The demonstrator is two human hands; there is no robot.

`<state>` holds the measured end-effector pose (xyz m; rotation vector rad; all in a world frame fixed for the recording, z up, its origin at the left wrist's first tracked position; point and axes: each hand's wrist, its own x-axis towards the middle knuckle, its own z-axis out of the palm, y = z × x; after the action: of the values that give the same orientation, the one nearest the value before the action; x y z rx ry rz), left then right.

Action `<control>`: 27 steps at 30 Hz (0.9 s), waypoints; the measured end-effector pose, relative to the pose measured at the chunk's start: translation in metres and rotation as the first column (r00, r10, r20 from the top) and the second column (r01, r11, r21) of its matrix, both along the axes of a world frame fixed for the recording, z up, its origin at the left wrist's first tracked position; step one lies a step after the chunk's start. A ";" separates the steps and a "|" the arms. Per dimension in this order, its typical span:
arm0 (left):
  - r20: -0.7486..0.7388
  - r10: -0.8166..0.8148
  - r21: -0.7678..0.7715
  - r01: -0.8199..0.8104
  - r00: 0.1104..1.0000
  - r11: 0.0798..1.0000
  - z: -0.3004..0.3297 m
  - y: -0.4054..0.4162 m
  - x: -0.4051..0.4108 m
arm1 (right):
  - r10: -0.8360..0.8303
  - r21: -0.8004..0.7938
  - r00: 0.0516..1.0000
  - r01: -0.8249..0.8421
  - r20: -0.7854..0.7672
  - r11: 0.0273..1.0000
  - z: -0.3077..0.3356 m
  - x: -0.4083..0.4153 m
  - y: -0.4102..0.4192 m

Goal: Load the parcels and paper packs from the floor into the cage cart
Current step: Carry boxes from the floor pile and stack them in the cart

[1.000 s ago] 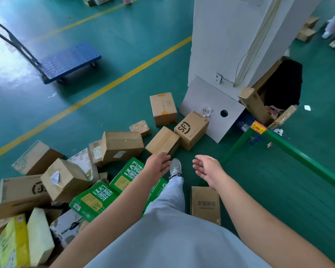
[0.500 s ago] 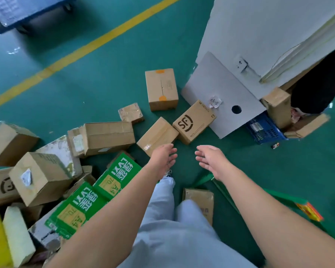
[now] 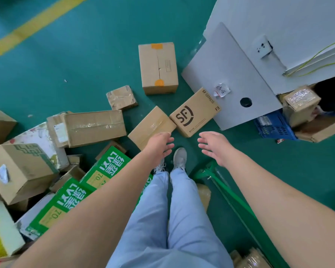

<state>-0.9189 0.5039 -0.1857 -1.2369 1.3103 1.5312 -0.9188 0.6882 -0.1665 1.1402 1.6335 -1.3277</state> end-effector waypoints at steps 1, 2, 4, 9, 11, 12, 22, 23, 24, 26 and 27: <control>0.011 -0.001 -0.006 0.002 1.000 1.000 -0.010 0.002 -0.007 | 0.012 0.000 1.000 -0.012 0.011 1.000 -0.010 -0.009 0.003; 0.020 0.005 -0.007 -0.005 1.000 1.000 -0.020 0.005 -0.013 | 0.019 -0.003 1.000 -0.019 0.018 1.000 -0.020 -0.016 0.006; 0.051 0.011 -0.017 -0.010 0.999 1.000 -0.050 0.013 -0.028 | 0.040 0.005 0.998 -0.040 0.043 0.999 -0.051 -0.033 0.015; 0.108 -0.003 -0.033 0.006 0.994 0.999 -0.131 0.037 -0.056 | 0.126 0.042 0.985 -0.132 0.114 0.990 -0.139 -0.065 0.041; 0.136 -0.012 -0.024 0.015 0.991 1.000 -0.170 0.052 -0.062 | 0.167 0.056 0.975 -0.176 0.148 0.983 -0.182 -0.075 0.056; 0.149 -0.018 -0.026 0.022 0.989 0.999 -0.189 0.059 -0.065 | 0.189 0.071 0.970 -0.202 0.155 0.977 -0.202 -0.081 0.064; 0.219 -0.048 -0.021 0.054 0.974 0.998 -0.349 0.118 -0.097 | 0.376 0.254 0.922 -0.388 0.098 0.886 -0.375 -0.151 0.138; 0.224 -0.040 -0.031 0.048 0.974 0.998 -0.356 0.120 -0.099 | 0.413 0.284 0.907 -0.419 0.082 0.863 -0.386 -0.157 0.142; 0.228 -0.039 -0.036 0.049 0.973 0.998 -0.372 0.123 -0.101 | 0.446 0.318 0.892 -0.443 0.065 0.838 -0.403 -0.165 0.146; 0.226 -0.027 -0.037 0.036 0.974 0.999 -0.394 0.126 -0.105 | 0.515 0.399 0.856 -0.486 0.040 0.778 -0.428 -0.182 0.153; 0.224 -0.013 -0.033 0.020 0.974 0.999 -0.399 0.127 -0.105 | 0.541 0.431 0.840 -0.501 0.034 0.751 -0.435 -0.188 0.156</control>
<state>-1.0244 0.6306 -0.5845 -1.3740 1.2003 1.3187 -1.1070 0.8446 -0.6012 0.7545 2.1816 -0.6793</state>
